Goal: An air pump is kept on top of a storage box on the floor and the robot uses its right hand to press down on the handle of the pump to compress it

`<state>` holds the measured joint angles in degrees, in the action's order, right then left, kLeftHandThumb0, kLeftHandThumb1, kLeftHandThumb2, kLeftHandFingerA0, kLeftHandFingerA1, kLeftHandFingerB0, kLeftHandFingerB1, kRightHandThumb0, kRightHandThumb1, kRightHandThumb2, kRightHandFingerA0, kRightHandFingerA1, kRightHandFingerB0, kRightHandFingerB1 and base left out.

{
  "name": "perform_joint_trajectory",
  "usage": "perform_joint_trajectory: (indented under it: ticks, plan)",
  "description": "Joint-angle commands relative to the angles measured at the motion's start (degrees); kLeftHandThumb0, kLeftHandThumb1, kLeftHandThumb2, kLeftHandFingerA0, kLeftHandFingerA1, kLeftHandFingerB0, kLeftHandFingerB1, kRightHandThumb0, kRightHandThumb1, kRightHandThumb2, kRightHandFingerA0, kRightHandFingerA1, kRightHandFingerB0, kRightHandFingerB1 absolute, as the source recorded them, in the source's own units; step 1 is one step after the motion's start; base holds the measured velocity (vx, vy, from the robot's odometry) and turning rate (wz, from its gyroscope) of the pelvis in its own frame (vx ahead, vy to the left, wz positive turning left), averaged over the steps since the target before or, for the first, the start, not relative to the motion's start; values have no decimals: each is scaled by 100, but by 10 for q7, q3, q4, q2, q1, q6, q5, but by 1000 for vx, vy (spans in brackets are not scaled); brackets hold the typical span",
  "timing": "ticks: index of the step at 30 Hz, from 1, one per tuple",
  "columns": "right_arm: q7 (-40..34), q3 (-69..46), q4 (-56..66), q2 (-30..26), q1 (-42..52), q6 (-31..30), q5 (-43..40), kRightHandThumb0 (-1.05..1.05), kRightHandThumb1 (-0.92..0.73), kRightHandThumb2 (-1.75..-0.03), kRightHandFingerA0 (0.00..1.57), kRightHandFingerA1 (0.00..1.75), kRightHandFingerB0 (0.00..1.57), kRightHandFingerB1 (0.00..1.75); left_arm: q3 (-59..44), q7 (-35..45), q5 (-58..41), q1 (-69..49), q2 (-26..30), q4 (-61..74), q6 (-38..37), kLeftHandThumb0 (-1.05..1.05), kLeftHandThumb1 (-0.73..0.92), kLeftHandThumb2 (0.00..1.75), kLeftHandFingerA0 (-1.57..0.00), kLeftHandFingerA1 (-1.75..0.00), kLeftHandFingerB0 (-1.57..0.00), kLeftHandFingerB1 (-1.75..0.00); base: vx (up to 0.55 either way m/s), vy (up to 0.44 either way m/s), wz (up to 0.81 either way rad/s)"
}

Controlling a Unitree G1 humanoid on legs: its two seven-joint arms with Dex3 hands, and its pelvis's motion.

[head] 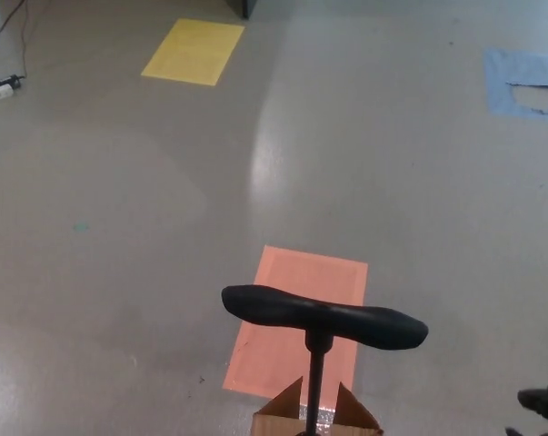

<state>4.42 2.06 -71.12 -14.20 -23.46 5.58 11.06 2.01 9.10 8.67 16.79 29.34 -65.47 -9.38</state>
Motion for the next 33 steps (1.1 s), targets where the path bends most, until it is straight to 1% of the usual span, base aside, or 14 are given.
perform_joint_trajectory:
  ticks: [1,5,6,11,12,13,15,16,18,21,22,26,27,33]
  plan:
    - [19,-82,14,-4,-8,89,-82,-63,-62,-93,1,36,4,34,4,25,9,8,16,-25,-43,-25,59,106,-9,-51,-8,-50,0,0,0]
    - [30,-148,100,4,24,155,-137,-61,-84,-67,11,26,12,24,1,27,5,17,13,-18,-52,-28,59,109,-8,-51,-7,-49,0,0,0]
    - [25,-159,140,6,46,170,-144,-67,-64,-96,5,42,1,37,2,25,6,17,11,-12,-59,-28,59,109,-8,-50,-7,-49,0,0,0]
    - [56,-206,276,25,110,201,-199,-68,-64,-97,3,42,2,35,7,32,8,25,8,22,-74,-28,62,112,-6,-49,-6,-49,0,0,0]
    - [36,-207,309,23,125,214,-185,-36,-51,-107,0,47,0,47,10,29,11,26,6,29,-78,-54,88,66,-22,-32,-19,-30,0,0,0]
    - [28,-208,324,22,133,218,-178,-36,-51,-107,0,47,0,47,11,28,12,26,6,33,-80,-54,88,66,-22,-32,-19,-30,0,0,0]
    - [32,-215,376,24,150,211,-187,-36,-48,-106,0,48,0,48,15,27,15,28,3,41,-78,-55,88,66,-20,-31,-19,-29,0,0,0]
    - [36,-227,462,33,172,204,-216,-78,-77,-66,19,29,17,27,17,29,15,28,-1,56,-73,-56,87,68,-17,-30,-19,-30,0,0,0]
    - [25,-236,542,36,184,189,-225,-77,-83,-65,20,28,17,28,20,33,15,31,-3,69,-67,-31,63,112,0,-48,0,-46,0,0,0]
    - [9,-246,679,27,190,172,-234,-36,-49,-106,0,48,0,48,28,44,19,33,-3,86,-65,-31,63,113,0,-48,0,-46,0,0,0]
    - [1,-247,708,29,195,173,-226,-71,-81,-65,21,30,15,26,30,46,21,28,0,86,-66,-31,64,112,-1,-48,-1,-46,0,0,0]
    - [-19,-253,786,30,199,166,-202,-71,-84,-65,24,30,17,27,32,50,21,19,3,87,-65,-30,64,112,-1,-48,-1,-46,0,0,0]
    - [-24,-255,874,19,180,137,-209,-74,-69,-94,15,41,9,38,35,48,25,22,5,81,-64,-31,63,112,-1,-48,0,-46,0,0,0]
    - [-5,-249,1027,-54,91,22,-247,-77,-84,-65,17,29,10,26,34,47,22,19,3,72,-61,-31,63,112,0,-48,0,-46,0,0,0]
